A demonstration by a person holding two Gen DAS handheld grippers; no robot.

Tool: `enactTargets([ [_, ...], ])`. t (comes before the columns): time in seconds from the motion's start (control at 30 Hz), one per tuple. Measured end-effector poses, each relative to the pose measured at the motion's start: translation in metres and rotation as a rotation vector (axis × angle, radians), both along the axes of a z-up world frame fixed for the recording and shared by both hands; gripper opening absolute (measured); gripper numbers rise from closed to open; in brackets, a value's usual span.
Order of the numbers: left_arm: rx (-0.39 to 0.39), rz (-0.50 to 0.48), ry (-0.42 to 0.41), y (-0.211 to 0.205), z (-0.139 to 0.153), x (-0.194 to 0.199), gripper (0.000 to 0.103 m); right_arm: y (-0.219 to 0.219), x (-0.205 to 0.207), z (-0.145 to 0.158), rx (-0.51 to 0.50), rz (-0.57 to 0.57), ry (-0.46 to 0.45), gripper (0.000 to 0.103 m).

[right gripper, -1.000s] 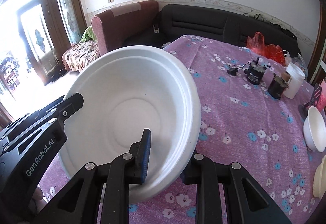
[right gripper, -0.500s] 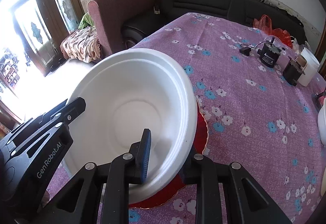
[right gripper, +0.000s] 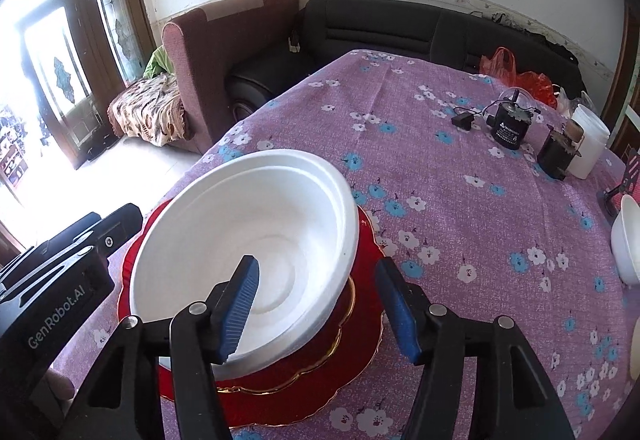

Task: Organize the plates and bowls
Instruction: 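Lower the white bowl into the stacked bowl and open the right gripper, then raise the right gripper away from the stack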

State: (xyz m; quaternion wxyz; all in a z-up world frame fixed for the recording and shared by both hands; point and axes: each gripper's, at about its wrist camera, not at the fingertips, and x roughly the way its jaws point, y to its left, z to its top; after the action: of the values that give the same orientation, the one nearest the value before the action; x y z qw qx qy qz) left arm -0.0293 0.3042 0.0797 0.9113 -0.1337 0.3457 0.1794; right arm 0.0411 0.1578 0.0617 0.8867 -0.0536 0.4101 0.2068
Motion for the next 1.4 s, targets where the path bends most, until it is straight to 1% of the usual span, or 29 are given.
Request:
enactTargets([
  [0.1,0.019,0.0,-0.024,-0.005,0.009,-0.007,0.053,-0.006,-0.006,0.007,0.04,-0.003,-0.017,0.068],
  [0.13,0.026,0.0,-0.032,-0.007,0.011,-0.009,0.056,-0.009,-0.008,0.01,0.049,-0.01,-0.028,0.068],
  [0.23,0.052,0.0,-0.055,-0.013,0.02,-0.015,0.059,-0.014,-0.014,0.018,0.045,-0.037,-0.081,0.068],
  [0.27,0.062,-0.001,-0.061,-0.015,0.022,-0.016,0.059,-0.015,-0.015,0.021,0.035,-0.041,-0.096,0.058],
  [0.3,0.068,-0.002,-0.066,-0.017,0.024,-0.016,0.06,-0.016,-0.016,0.022,0.031,-0.046,-0.102,0.037],
  [0.33,0.072,-0.003,-0.07,-0.018,0.025,-0.017,0.06,-0.016,-0.014,0.022,0.028,-0.049,-0.091,0.029],
  [0.5,0.093,-0.007,-0.076,-0.023,0.031,-0.019,0.06,-0.017,-0.003,0.007,0.056,-0.036,0.004,0.02],
  [0.63,0.103,-0.007,-0.079,-0.026,0.032,-0.021,0.06,-0.019,0.004,-0.005,0.088,-0.029,0.067,0.02],
  [0.7,0.108,-0.005,-0.08,-0.026,0.033,-0.022,0.06,-0.022,0.002,-0.005,0.113,-0.024,0.077,0.02],
  [0.77,0.115,0.0,-0.085,-0.027,0.035,-0.024,0.064,-0.027,-0.002,0.004,0.154,-0.018,0.058,0.021],
  [0.8,0.119,0.003,-0.089,-0.027,0.036,-0.025,0.067,-0.029,-0.004,0.009,0.166,-0.02,0.042,0.021],
  [0.97,0.145,0.01,-0.115,-0.035,0.043,-0.03,0.075,-0.04,-0.02,0.035,0.199,-0.023,-0.024,0.021],
  [1.03,0.161,0.012,-0.129,-0.041,0.047,-0.032,0.082,-0.045,-0.026,0.04,0.209,-0.024,-0.04,0.024],
  [1.1,0.178,0.021,-0.15,-0.045,0.052,-0.037,0.088,-0.05,-0.032,0.043,0.208,-0.028,-0.059,0.033],
  [1.2,0.197,0.049,-0.199,-0.048,0.063,-0.049,0.097,-0.056,-0.041,0.046,0.194,-0.033,-0.097,0.042],
  [1.27,0.196,0.057,-0.23,-0.049,0.071,-0.057,0.099,-0.061,-0.048,0.049,0.193,-0.032,-0.12,0.044],
  [1.33,0.204,0.049,-0.248,-0.05,0.078,-0.065,0.099,-0.067,-0.055,0.052,0.203,-0.034,-0.149,0.05],
  [1.4,0.222,0.036,-0.254,-0.051,0.084,-0.071,0.099,-0.072,-0.061,0.057,0.224,-0.043,-0.179,0.061],
])
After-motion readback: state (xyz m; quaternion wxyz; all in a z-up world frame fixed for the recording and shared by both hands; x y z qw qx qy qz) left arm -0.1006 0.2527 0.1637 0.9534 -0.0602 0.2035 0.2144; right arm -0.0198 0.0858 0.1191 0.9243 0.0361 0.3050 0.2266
